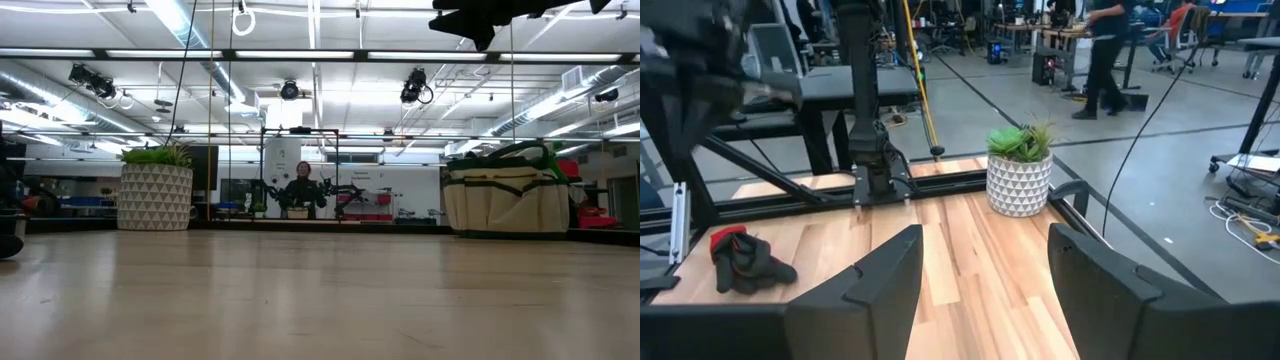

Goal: Pick & Place Garden tools in Gardening bag
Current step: Put the red gloves into the brown gardening bag

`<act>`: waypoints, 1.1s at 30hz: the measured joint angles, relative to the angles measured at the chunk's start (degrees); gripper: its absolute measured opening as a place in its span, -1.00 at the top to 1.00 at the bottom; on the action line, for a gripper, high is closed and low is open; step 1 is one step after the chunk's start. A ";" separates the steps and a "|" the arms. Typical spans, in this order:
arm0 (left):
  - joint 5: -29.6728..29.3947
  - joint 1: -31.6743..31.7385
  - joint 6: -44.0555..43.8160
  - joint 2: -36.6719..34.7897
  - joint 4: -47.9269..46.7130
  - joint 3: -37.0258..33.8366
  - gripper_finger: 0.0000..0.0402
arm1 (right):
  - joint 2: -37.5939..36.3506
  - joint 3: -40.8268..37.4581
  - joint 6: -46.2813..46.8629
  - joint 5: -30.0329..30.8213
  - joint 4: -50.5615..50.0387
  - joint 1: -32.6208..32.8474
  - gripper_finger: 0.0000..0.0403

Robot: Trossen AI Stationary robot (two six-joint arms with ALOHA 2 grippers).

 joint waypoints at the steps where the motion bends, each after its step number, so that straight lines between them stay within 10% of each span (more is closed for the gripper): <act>1: 0.10 -0.77 -1.02 0.11 -0.09 -0.76 1.00 | 0.00 0.00 0.00 -0.06 0.00 0.00 -0.07; 19: -0.50 -6.83 -10.61 -0.02 1.34 -7.92 0.98 | 0.00 -0.02 0.00 -0.04 -0.43 0.00 -0.07; 33: 7.42 -8.47 -5.70 3.43 -5.94 -7.88 0.38 | 0.00 -0.04 -0.04 -0.02 -2.51 0.00 -0.07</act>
